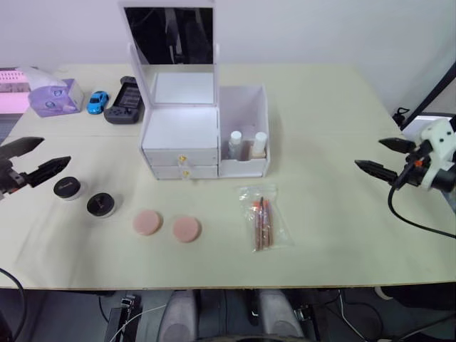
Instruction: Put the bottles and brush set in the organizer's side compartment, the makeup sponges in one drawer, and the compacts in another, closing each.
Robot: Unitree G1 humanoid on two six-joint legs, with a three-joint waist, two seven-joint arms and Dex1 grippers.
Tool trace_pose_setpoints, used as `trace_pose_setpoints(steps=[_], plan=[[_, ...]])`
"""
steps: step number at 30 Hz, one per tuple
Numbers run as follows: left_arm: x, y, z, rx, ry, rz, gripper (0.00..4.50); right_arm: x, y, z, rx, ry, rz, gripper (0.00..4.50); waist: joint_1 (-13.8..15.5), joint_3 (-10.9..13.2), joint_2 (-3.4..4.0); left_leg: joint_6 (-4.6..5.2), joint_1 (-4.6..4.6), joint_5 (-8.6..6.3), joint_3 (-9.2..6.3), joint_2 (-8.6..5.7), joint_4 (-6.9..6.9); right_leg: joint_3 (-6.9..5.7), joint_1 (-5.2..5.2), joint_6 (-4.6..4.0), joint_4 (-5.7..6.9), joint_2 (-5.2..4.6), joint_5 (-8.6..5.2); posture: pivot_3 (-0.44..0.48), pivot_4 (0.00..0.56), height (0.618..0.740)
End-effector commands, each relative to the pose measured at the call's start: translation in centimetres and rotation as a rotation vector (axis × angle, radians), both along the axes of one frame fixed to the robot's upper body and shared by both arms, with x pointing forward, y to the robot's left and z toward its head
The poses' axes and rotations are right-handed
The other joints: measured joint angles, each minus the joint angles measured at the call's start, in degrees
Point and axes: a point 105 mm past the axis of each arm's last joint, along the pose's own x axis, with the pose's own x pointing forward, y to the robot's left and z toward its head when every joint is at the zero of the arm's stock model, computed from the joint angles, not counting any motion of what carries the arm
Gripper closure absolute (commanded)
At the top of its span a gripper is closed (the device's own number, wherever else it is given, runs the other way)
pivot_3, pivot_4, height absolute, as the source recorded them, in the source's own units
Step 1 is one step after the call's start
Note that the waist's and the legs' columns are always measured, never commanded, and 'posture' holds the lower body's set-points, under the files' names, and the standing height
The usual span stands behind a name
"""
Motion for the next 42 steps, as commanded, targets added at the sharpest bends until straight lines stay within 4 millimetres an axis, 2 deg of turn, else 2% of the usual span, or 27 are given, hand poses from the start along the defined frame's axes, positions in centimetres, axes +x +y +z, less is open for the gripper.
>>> trace_pose_setpoints(steps=[1, 5, 8, 13, 16, 19, 23, 26, 30, 36, 42], plan=[[-1.3, -4.7, 3.7, -0.013, -0.007, -0.247, 0.0, -0.2, 2.5, 3.8, 0.02, -0.061, 0.097, 0.02, 0.0, 0.0, -0.01, 0.0, -0.04, 0.0, 0.0, 0.01, 0.0, 0.0, -0.02, 0.01, -0.01, 0.0, -0.01, 0.0, 0.15, 0.729], [-2.9, -10.2, 5.4, -0.024, 0.088, -0.463, 0.0, -0.8, 7.1, 5.4, 0.074, -0.038, 0.252, 0.02, -0.02, 0.01, -0.02, 0.0, -0.11, 0.0, 0.0, 0.01, -0.04, 0.01, -0.04, 0.08, -0.06, 0.0, -0.05, 0.0, 0.15, 0.729], [-3.0, -13.6, 5.2, -0.06, 0.211, -0.501, 0.0, -1.9, 9.7, 5.5, 0.059, -0.015, 0.327, 0.02, 0.21, 0.01, 0.0, 0.0, -0.09, 0.0, -0.03, 0.01, -0.09, 0.01, -0.04, 0.14, -0.06, 0.02, -0.11, 0.0, 0.15, 0.729], [-3.3, -19.4, 3.3, -0.087, 0.353, -0.55, 0.0, -4.4, 13.5, 4.0, 0.042, 0.061, 0.408, 0.02, 0.38, 0.01, -0.05, 0.0, -0.1, 0.0, -0.16, -0.03, 0.06, 0.01, 0.08, 0.2, -0.01, 0.04, -0.13, 0.0, 0.15, 0.729], [-4.9, -21.9, 1.4, -0.13, 0.578, -0.633, 0.0, -5.7, 14.8, 2.5, 0.081, 0.189, 0.418, 0.02, 0.19, 0.0, -0.23, 0.0, -0.09, 0.0, -0.19, -0.06, 0.12, 0.05, 0.14, 0.2, 0.01, 0.04, -0.13, 0.0, 0.15, 0.729], [-6.0, -23.7, -0.9, -0.106, 0.71, -0.691, 0.86, -6.9, 14.9, 0.0, 0.109, 0.401, 0.381, 0.0, 0.09, -0.01, -0.24, 0.01, -0.05, 0.01, -0.24, -0.06, 0.12, 0.05, 0.14, 0.19, 0.05, 0.07, -0.13, 0.0, 0.15, 0.729], [-5.6, -25.8, -2.9, -0.102, 0.758, -0.695, 2.93, -7.5, 15.2, -1.9, 0.197, 0.6, 0.352, 0.0, 0.31, -0.04, -0.3, 0.02, -0.04, 0.01, -0.38, -0.08, 0.18, 0.03, 0.18, 0.12, 0.08, 0.12, -0.09, 0.0, 0.15, 0.729], [-6.1, -27.5, -4.0, -0.057, 0.762, -0.745, 4.46, -7.1, 15.2, -3.3, 0.28, 0.721, 0.308, 0.0, 0.22, -0.06, -0.33, 0.02, -0.07, 0.01, -0.46, -0.12, 0.34, 0.03, 0.23, 0.07, 0.08, 0.14, -0.06, 0.0, 0.15, 0.729], [-5.7, -29.6, -5.3, 0.0, 0.695, -0.786, 4.46, -6.0, 14.9, -6.1, 0.372, 0.86, 0.214, 0.0, 0.39, -0.09, -0.35, 0.02, -0.1, 0.01, -0.5, -0.16, 0.44, 0.04, 0.3, 0.03, 0.06, 0.14, -0.03, 0.0, 0.15, 0.729], [-4.5, -30.8, -7.8, 0.05, 0.644, -0.767, 4.46, -4.4, 14.6, -8.2, 0.456, 0.985, 0.118, 0.0, 0.24, -0.09, -0.34, 0.03, -0.21, 0.01, -0.56, -0.19, 0.64, 0.04, 0.32, 0.03, 0.06, 0.15, -0.03, 0.0, 0.15, 0.729], [-3.7, -31.8, -10.4, 0.064, 0.634, -0.739, 4.46, -4.4, 15.7, -9.4, 0.493, 1.09, 0.134, 0.0, 0.26, -0.1, -0.33, 0.04, -0.21, 0.0, -0.63, -0.18, 0.67, 0.05, 0.33, 0.03, 0.09, 0.2, -0.03, 0.0, 0.15, 0.729]])
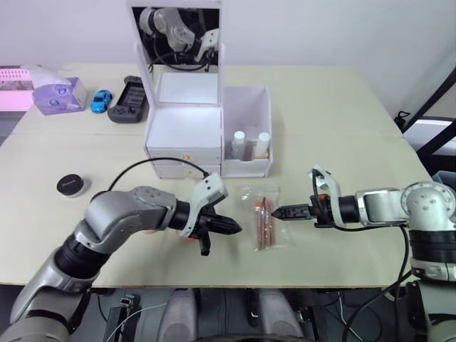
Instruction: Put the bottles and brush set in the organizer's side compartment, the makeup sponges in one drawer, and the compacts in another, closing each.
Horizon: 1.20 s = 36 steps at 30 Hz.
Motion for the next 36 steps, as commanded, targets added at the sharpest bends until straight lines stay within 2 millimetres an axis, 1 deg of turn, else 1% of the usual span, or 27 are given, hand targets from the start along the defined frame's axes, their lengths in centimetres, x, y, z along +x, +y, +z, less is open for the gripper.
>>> trace_pose_setpoints(steps=[1, 6, 9, 13, 17, 20, 22, 25, 26, 27, 32, 33, 36], plan=[[0.4, -1.1, -0.2, -0.03, -0.042, -0.009, 4.46, -0.3, 1.0, -0.4, 0.032, 0.047, 0.037, 0.0, 0.05, 0.0, 0.0, 0.0, 0.0, 0.0, 0.0, 0.0, 0.01, 0.0, 0.01, 0.0, 0.0, 0.0, 0.0, 0.0, 0.15, 0.729], [1.2, -1.9, -1.5, -0.016, -0.047, 0.027, 4.46, -0.6, 2.4, -0.4, 0.075, 0.078, 0.092, 0.0, -0.05, -0.02, -0.01, 0.01, -0.01, 0.0, -0.02, 0.0, 0.05, 0.0, 0.06, 0.01, 0.0, 0.01, 0.0, 0.0, 0.15, 0.729], [1.6, -2.1, -2.3, 0.013, -0.052, 0.044, 4.46, -1.0, 3.3, -0.9, 0.082, 0.099, 0.124, 0.0, -0.05, -0.02, -0.01, 0.02, 0.01, -0.01, -0.04, 0.0, 0.05, 0.0, 0.06, 0.02, 0.03, 0.02, 0.0, 0.0, 0.15, 0.729], [1.5, -2.2, -2.7, 0.025, -0.039, 0.037, 4.46, -1.2, 4.2, -1.5, 0.101, 0.123, 0.139, 0.0, -0.07, -0.04, 0.0, 0.06, 0.02, -0.03, -0.09, 0.02, 0.04, 0.0, 0.06, 0.02, 0.04, 0.07, 0.0, 0.0, 0.15, 0.729], [1.6, -2.3, -2.7, 0.024, -0.047, 0.041, 4.46, -1.0, 4.3, -2.4, 0.089, 0.155, 0.119, 0.0, -0.03, -0.07, 0.0, 0.06, 0.02, -0.03, -0.1, 0.02, 0.06, 0.0, 0.07, 0.02, 0.05, 0.07, 0.0, 0.0, 0.15, 0.729], [1.6, -2.3, -2.7, 0.022, -0.047, 0.046, 4.46, 0.1, 4.0, -2.8, 0.091, 0.175, 0.072, 0.0, -0.17, -0.21, -0.01, 0.06, 0.03, -0.03, -0.1, 0.02, 0.11, -0.01, 0.1, 0.02, 0.05, 0.07, 0.0, 0.0, 0.15, 0.729], [1.7, -2.3, -2.7, 0.02, -0.048, 0.048, 4.46, 0.4, 4.0, -2.8, 0.079, 0.178, 0.07, 0.0, -0.16, -0.27, 0.01, 0.06, 0.06, -0.03, -0.11, 0.02, 0.12, -0.01, 0.11, 0.05, 0.05, 0.07, -0.02, 0.0, 0.15, 0.729], [1.9, -2.3, -2.6, 0.017, -0.05, 0.052, 4.5, 0.6, 4.0, -3.1, 0.068, 0.189, 0.073, 0.85, -0.1, -0.29, 0.02, 0.06, 0.07, -0.03, -0.16, 0.02, 0.16, -0.01, 0.11, 0.12, 0.05, 0.1, -0.06, 0.0, 0.15, 0.729], [1.9, -2.3, -2.6, 0.016, -0.052, 0.054, 4.5, 0.5, 4.0, -3.1, 0.071, 0.193, 0.077, 1.3, -0.09, -0.29, 0.03, 0.06, 0.07, -0.03, -0.15, 0.01, 0.17, -0.01, 0.11, 0.12, 0.05, 0.1, -0.06, 0.0, 0.15, 0.729], [1.9, -2.3, -2.6, 0.016, -0.053, 0.055, 4.5, 0.5, 4.0, -3.1, 0.074, 0.195, 0.08, 1.89, -0.08, -0.3, 0.03, 0.06, 0.07, -0.03, -0.16, 0.01, 0.18, -0.01, 0.11, 0.12, 0.05, 0.1, -0.06, 0.0, 0.15, 0.729], [2.2, -1.8, -2.6, 0.018, -0.061, 0.068, 4.5, 0.3, 3.8, -3.5, 0.068, 0.201, 0.088, 4.38, -0.08, -0.3, 0.03, 0.08, 0.02, -0.05, -0.15, 0.01, 0.1, 0.0, 0.07, 0.01, 0.05, 0.1, 0.0, 0.0, 0.15, 0.729], [2.2, -1.7, -2.6, 0.021, -0.064, 0.069, 4.5, 0.3, 3.7, -3.5, 0.065, 0.2, 0.086, 4.45, -0.06, -0.3, 0.03, 0.15, 0.01, -0.09, -0.15, 0.01, 0.1, -0.01, 0.07, 0.04, 0.05, 0.11, -0.01, 0.0, 0.15, 0.729], [2.2, -1.8, -2.5, 0.006, -0.054, 0.075, 4.5, 0.4, 3.2, -3.0, 0.075, 0.174, 0.077, 4.45, -0.04, -0.3, 0.03, 0.27, 0.0, -0.15, -0.16, 0.01, 0.11, 0.0, 0.07, 0.08, 0.05, 0.12, -0.04, 0.0, 0.15, 0.729]])
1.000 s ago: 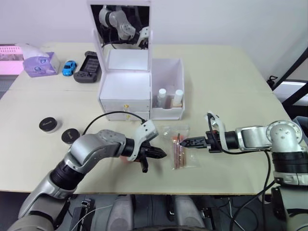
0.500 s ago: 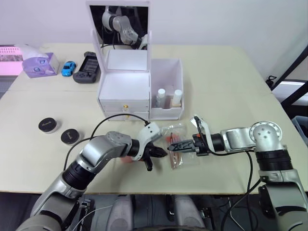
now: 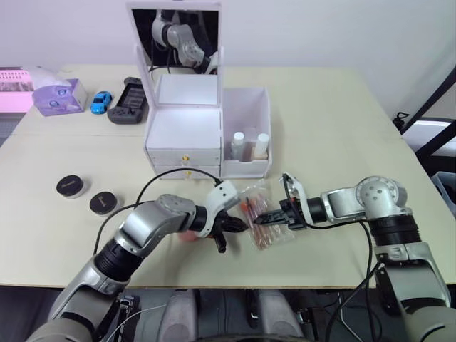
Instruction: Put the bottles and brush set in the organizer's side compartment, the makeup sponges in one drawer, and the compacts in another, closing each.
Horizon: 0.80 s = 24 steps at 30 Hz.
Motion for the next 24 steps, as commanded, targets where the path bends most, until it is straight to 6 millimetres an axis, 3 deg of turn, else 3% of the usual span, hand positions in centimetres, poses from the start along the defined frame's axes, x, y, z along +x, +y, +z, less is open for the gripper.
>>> trace_pose_setpoints(steps=[1, 5, 7, 10, 13, 15, 19, 23, 24], plan=[[0.2, 0.0, 0.5, -0.052, 0.004, 0.02, 4.5, -0.4, -0.9, 0.2, -0.008, -0.017, -0.006, 4.45, 0.02, 0.0, 0.0, 0.0, 0.0, 0.0, 0.0, 0.0, 0.01, 0.0, 0.0, 0.0, 0.0, 0.0, 0.0, 0.0, 0.15, 0.729], [0.3, 0.0, 1.6, -0.124, 0.009, 0.042, 4.5, -0.9, -1.7, 1.6, -0.019, -0.115, 0.015, 4.45, 0.36, 0.01, 0.01, 0.0, -0.08, 0.0, -0.01, -0.02, 0.03, 0.0, -0.02, 0.01, -0.03, -0.02, -0.01, 0.0, 0.15, 0.729], [-0.3, 0.1, 2.8, -0.201, 0.033, 0.031, 4.5, -1.4, -1.7, 3.4, 0.017, -0.198, 0.042, 4.45, 0.19, 0.02, 0.03, 0.0, -0.09, 0.0, 0.0, -0.03, 0.04, 0.0, -0.02, 0.02, -0.07, -0.04, -0.01, 0.0, 0.15, 0.729], [-1.6, 1.2, 4.8, -0.287, 0.045, 0.001, 4.5, -1.5, -1.2, 8.0, 0.093, -0.504, 0.049, 4.45, -0.22, 0.06, 0.06, 0.04, -0.12, -0.03, 0.01, -0.02, -0.01, 0.0, -0.11, 0.05, -0.07, -0.04, -0.03, 0.0, 0.15, 0.729], [-1.8, 2.8, 7.7, -0.376, -0.071, 0.0, 4.5, -2.5, -0.4, 13.2, 0.237, -0.817, 0.077, 4.45, -0.07, 0.08, 0.09, 0.15, -0.06, -0.09, -0.05, 0.01, -0.09, 0.0, -0.14, 0.27, -0.04, 0.05, -0.17, 0.0, 0.15, 0.729], [-1.6, 4.0, 9.9, -0.452, -0.124, 0.004, 4.5, -3.0, -0.3, 15.3, 0.256, -0.948, 0.109, 4.45, 0.03, 0.09, 0.12, 0.15, -0.05, -0.1, -0.09, 0.03, -0.08, 0.0, -0.13, 0.28, -0.05, 0.1, -0.18, 0.0, 0.15, 0.729], [-0.7, 7.0, 14.9, -0.571, -0.218, 0.058, 4.5, 0.0, -0.1, 21.4, 0.298, -1.259, 0.023, 4.45, -0.24, 0.24, 0.2, 0.13, -0.05, -0.1, -0.07, 0.02, 0.11, 0.0, -0.1, 0.25, -0.08, 0.06, -0.16, 0.0, 0.15, 0.729], [-0.3, 8.6, 18.0, -0.641, -0.287, 0.108, 4.5, 3.3, 1.3, 23.2, 0.135, -1.491, 0.153, 4.45, -0.36, 0.25, 0.24, 0.12, 0.07, -0.1, -0.05, -0.07, 0.13, 0.01, -0.02, 0.17, -0.25, -0.01, -0.11, 0.0, 0.15, 0.729], [-0.3, 8.8, 18.4, -0.654, -0.294, 0.114, 4.5, 4.5, 1.5, 23.5, 0.15, -1.467, 0.157, 4.45, -0.29, 0.24, 0.22, 0.12, 0.08, -0.1, -0.05, -0.07, 0.08, 0.02, 0.0, 0.17, -0.26, -0.01, -0.11, 0.0, 0.15, 0.729]])
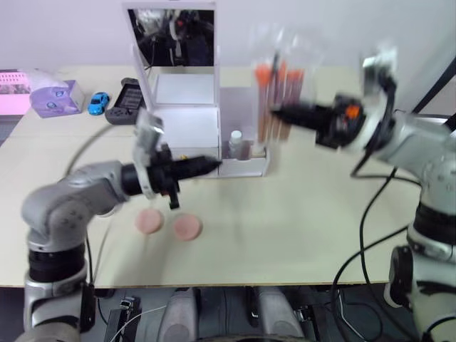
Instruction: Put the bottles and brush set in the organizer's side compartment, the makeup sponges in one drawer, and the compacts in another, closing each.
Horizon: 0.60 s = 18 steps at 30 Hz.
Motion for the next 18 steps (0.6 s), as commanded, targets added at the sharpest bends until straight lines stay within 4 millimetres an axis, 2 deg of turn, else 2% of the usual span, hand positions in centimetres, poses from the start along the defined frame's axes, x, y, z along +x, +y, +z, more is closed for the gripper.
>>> trace_pose_setpoints(steps=[1, 3, 4, 7, 10, 16, 18], plan=[[-0.2, 0.7, 1.6, -0.061, -0.016, 0.012, 4.5, 2.7, 1.1, 0.4, -0.041, -0.071, 0.048, 4.45, 0.0, -0.01, -0.02, 0.0, -0.01, 0.0, 0.0, 0.0, -0.02, 0.0, 0.0, 0.0, 0.01, 0.0, 0.0, 0.0, 0.15, 0.729], [-0.2, 0.8, 1.6, -0.054, -0.018, 0.026, 4.5, 3.8, 1.8, 0.8, -0.042, -0.117, 0.098, 4.45, 0.04, 0.01, -0.02, 0.0, -0.07, 0.0, 0.02, -0.01, -0.06, 0.01, -0.07, -0.23, 0.06, 0.01, 0.16, 0.0, 0.15, 0.729], [-0.1, 0.7, 1.6, -0.058, -0.015, 0.035, 4.5, 5.1, 2.0, 0.7, -0.043, -0.139, 0.086, 4.45, 0.1, 0.01, -0.03, 0.01, -0.1, 0.0, 0.03, -0.01, -0.13, 0.02, -0.12, -0.22, 0.09, 0.02, 0.15, 0.0, 0.15, 0.729], [-0.1, 0.7, 1.4, -0.059, -0.014, 0.057, 4.5, 8.2, 2.5, -0.2, -0.074, -0.185, 0.036, 4.45, 0.19, 0.03, -0.02, 0.02, -0.12, -0.01, 0.02, -0.01, -0.29, 0.02, -0.18, -0.11, 0.14, 0.06, 0.1, 0.0, 0.15, 0.729], [-0.1, 0.9, 1.3, -0.059, -0.016, 0.087, 4.5, 10.3, 2.7, -1.4, -0.115, -0.205, -0.003, 4.45, 0.23, 0.04, -0.03, 0.02, -0.11, 0.0, 0.02, -0.01, -0.44, 0.02, -0.2, -0.1, 0.11, 0.07, 0.1, 0.0, 0.15, 0.729], [-0.2, 1.3, 1.1, -0.048, -0.022, 0.13, 4.5, 11.9, 2.7, -3.7, -0.141, -0.185, -0.067, 4.45, 0.11, 0.06, -0.04, -0.24, -0.02, 0.15, 0.03, -0.02, -0.78, 0.02, -0.22, -0.12, 0.06, 0.06, 0.1, 0.0, 0.15, 0.729], [-0.3, 1.5, 1.3, -0.051, -0.026, 0.14, 4.5, 12.1, 2.7, -4.2, -0.098, -0.153, -0.072, 4.45, 0.0, 0.07, -0.03, -0.39, 0.04, 0.23, 0.02, -0.02, -0.88, 0.03, -0.22, -0.12, 0.08, 0.06, 0.1, 0.0, 0.15, 0.729]])
